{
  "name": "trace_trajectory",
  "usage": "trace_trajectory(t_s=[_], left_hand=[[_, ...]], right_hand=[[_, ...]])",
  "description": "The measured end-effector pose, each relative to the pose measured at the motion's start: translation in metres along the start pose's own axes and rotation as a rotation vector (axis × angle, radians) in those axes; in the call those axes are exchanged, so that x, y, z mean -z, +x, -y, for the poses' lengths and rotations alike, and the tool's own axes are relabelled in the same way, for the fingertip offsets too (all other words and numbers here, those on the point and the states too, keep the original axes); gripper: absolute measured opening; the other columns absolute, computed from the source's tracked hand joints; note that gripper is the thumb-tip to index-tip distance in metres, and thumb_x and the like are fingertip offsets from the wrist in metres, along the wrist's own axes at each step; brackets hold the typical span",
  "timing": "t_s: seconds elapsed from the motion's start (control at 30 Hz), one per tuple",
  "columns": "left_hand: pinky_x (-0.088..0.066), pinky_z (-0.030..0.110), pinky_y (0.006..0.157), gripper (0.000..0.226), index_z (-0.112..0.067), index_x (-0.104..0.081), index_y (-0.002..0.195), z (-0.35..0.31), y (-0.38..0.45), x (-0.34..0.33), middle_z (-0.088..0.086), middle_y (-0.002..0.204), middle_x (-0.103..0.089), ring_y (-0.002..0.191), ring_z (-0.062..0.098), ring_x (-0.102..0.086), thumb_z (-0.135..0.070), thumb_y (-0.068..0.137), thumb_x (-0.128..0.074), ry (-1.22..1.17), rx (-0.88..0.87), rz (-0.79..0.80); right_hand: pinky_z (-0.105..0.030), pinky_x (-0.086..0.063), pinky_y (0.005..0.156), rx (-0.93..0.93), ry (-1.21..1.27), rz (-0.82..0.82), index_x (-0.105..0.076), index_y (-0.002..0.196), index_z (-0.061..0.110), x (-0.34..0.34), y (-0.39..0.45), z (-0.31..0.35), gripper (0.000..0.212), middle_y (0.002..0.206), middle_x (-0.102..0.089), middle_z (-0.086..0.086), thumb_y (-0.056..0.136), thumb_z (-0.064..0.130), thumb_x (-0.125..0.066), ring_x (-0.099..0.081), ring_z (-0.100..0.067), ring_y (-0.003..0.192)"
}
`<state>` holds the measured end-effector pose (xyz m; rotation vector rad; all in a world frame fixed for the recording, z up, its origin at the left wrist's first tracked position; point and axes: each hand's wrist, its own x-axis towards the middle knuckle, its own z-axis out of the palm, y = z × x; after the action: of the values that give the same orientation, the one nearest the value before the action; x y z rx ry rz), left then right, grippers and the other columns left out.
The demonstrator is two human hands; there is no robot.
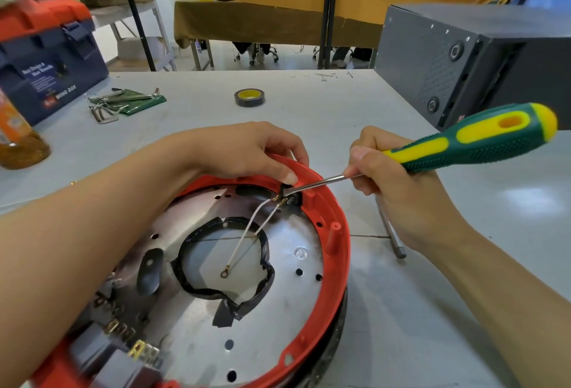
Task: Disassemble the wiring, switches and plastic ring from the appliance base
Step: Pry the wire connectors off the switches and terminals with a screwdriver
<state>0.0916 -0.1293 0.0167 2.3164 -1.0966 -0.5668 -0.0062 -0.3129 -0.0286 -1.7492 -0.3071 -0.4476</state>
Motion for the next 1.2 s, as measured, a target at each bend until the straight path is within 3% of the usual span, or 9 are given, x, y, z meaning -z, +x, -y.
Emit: trace_trajectory(t_s=[0.13, 0.27, 0.4, 0.63, 0.87, 1.03, 1.2], left_hand=[[-0.047, 0.048, 0.092, 0.015, -0.021, -0.066, 0.102, 0.002, 0.0, 0.0, 0.007, 0.094, -0.07, 0.09, 0.025, -0.065, -0.016, 0.088, -0.065, -0.02, -0.006, -0.005], [-0.047, 0.048, 0.093, 0.015, -0.021, -0.065, 0.102, 0.002, -0.001, -0.001, 0.008, 0.095, -0.07, 0.091, 0.027, -0.065, -0.016, 0.088, -0.064, -0.028, -0.013, -0.01], [-0.047, 0.048, 0.093, 0.015, -0.023, -0.065, 0.103, 0.002, -0.001, -0.001, 0.004, 0.096, -0.07, 0.092, 0.024, -0.065, -0.018, 0.089, -0.064, -0.017, -0.012, -0.01], [-0.046, 0.049, 0.092, 0.016, -0.022, -0.065, 0.104, 0.001, -0.001, -0.001, 0.007, 0.097, -0.069, 0.092, 0.025, -0.064, -0.019, 0.088, -0.064, -0.003, -0.019, -0.01], [-0.047, 0.047, 0.093, 0.016, -0.019, -0.065, 0.104, 0.0, -0.001, -0.001, 0.005, 0.096, -0.071, 0.092, 0.025, -0.065, -0.015, 0.089, -0.063, -0.015, 0.003, -0.005], [-0.046, 0.048, 0.092, 0.015, -0.02, -0.065, 0.103, -0.001, -0.001, -0.001, 0.008, 0.096, -0.07, 0.092, 0.027, -0.064, -0.016, 0.088, -0.064, -0.005, 0.0, -0.009], [-0.046, 0.049, 0.093, 0.015, -0.022, -0.066, 0.102, 0.0, -0.001, 0.0, 0.007, 0.096, -0.069, 0.091, 0.026, -0.064, -0.017, 0.088, -0.064, 0.001, 0.001, -0.006]], right_hand=[[-0.025, -0.029, 0.051, 0.003, -0.027, 0.009, -0.042, 0.061, 0.002, -0.003, 0.0, 0.001, 0.038, 0.056, -0.034, -0.014, 0.075, 0.037, -0.049, -0.031, -0.026, 0.055], [-0.022, -0.029, 0.05, 0.003, -0.035, -0.012, -0.045, 0.062, 0.004, -0.001, -0.002, 0.005, 0.038, 0.053, -0.036, -0.006, 0.073, 0.04, -0.049, -0.034, -0.016, 0.053], [-0.023, -0.028, 0.049, 0.063, -0.1, -0.031, -0.045, 0.061, 0.006, -0.001, -0.006, 0.012, 0.037, 0.055, -0.033, -0.014, 0.076, 0.04, -0.048, -0.032, -0.023, 0.053], [-0.015, -0.028, 0.049, 0.12, -0.133, 0.008, -0.042, 0.061, 0.004, -0.002, -0.011, 0.014, 0.038, 0.056, -0.034, -0.012, 0.081, 0.035, -0.047, -0.032, -0.006, 0.05], [-0.04, -0.027, 0.052, 0.036, -0.122, 0.0, -0.046, 0.061, 0.01, 0.002, -0.01, 0.012, 0.034, 0.059, -0.034, -0.022, 0.076, 0.04, -0.048, -0.033, -0.037, 0.06], [-0.044, -0.027, 0.052, 0.014, -0.101, -0.001, -0.046, 0.059, 0.012, 0.001, -0.007, 0.009, 0.032, 0.061, -0.033, -0.024, 0.076, 0.039, -0.049, -0.032, -0.039, 0.06], [-0.038, -0.027, 0.052, -0.018, -0.06, 0.001, -0.046, 0.059, 0.011, 0.0, -0.006, 0.007, 0.031, 0.059, -0.035, -0.019, 0.074, 0.039, -0.049, -0.032, -0.031, 0.058]])
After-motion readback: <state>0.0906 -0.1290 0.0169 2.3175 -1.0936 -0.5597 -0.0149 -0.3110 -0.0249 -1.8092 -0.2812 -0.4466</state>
